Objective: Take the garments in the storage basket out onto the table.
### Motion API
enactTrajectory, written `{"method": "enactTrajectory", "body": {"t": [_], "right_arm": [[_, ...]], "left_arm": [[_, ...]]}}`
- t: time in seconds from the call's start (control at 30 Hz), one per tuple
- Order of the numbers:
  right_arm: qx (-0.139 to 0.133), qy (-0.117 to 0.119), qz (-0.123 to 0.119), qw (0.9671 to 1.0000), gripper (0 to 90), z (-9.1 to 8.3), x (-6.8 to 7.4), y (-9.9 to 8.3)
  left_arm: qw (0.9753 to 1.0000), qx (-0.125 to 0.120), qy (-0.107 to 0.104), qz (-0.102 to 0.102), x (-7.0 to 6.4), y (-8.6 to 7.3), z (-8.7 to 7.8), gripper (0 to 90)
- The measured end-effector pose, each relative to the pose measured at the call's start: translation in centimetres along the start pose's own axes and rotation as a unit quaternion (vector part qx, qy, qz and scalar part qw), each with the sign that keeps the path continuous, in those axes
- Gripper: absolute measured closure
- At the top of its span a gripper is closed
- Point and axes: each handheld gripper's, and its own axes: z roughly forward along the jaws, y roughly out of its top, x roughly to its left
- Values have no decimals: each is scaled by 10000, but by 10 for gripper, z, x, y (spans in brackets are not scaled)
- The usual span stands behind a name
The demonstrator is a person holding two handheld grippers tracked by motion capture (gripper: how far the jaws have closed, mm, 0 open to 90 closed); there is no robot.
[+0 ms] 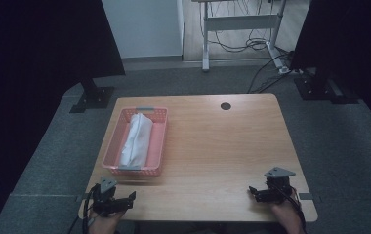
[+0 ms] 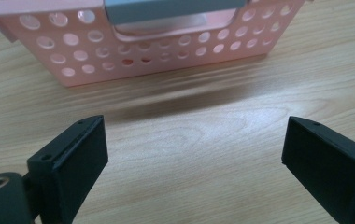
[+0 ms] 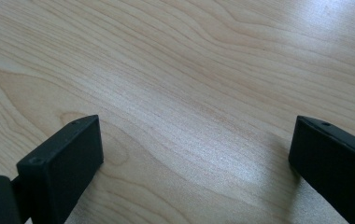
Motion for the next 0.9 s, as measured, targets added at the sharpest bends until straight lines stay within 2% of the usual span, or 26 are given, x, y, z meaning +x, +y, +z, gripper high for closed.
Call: {"method": "enactTrajectory", "body": {"t": [0.17,0.27,0.53,0.9], "right_arm": [[-1,3,-3,10000,28,0,0,0],[0,4,-3,10000,27,0,0,0],[0,6,-5,10000,27,0,0,0],[2,13,-10,10000,27,0,0,0]], "left_arm": [[9999,-62,-70,-91,0,7,-4,66],[9999,-90,-27,-101,-1,12,-6,66],[9999,-150,-25,-41,-3,29,-12,62],[9998,-166,6,81,-4,50,-13,59]]}}
